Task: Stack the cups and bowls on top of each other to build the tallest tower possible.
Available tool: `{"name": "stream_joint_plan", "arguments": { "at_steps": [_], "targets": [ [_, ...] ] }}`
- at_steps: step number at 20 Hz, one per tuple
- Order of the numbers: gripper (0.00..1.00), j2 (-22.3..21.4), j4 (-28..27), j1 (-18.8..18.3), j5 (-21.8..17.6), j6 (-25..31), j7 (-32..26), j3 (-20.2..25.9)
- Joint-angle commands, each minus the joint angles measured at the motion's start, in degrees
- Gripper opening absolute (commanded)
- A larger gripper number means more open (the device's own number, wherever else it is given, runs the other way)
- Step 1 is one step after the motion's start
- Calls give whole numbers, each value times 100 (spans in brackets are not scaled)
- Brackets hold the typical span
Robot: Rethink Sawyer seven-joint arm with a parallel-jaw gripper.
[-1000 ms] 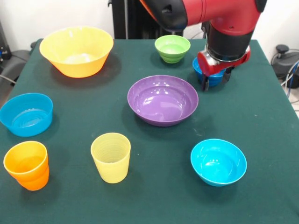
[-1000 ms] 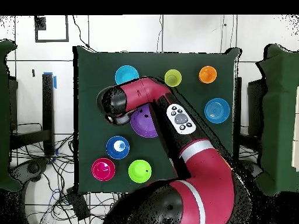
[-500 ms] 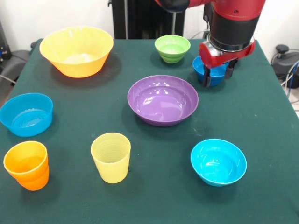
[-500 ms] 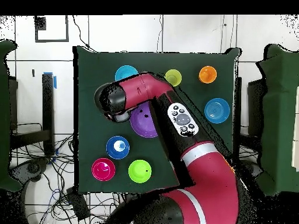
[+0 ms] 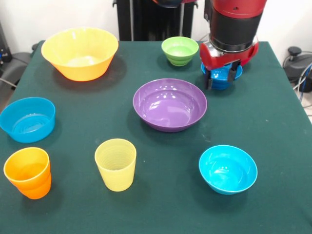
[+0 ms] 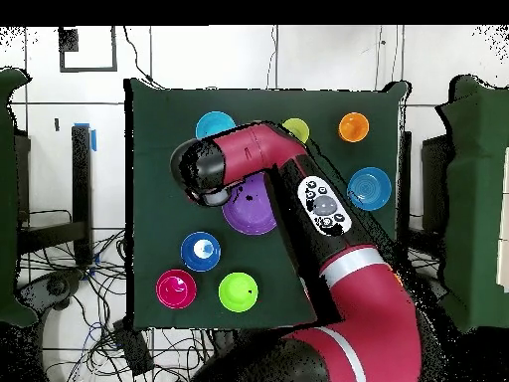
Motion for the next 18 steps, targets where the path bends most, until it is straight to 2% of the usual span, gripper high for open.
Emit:
{"name": "stream_joint_plan", "arguments": {
  "at_steps": [1,7,10,14,18],
  "targets": [
    [100,179,73,-106,-288,271,-1474,67],
    [100,160,58,-96,-330,293,-1458,70],
    [100,287,-38,-28,-463,178,-1441,27],
    [100,1261,-434,71,-985,-774,-1350,-96],
    [100,1574,-579,104,-1255,-1320,-1153,-127]
  ]
}}
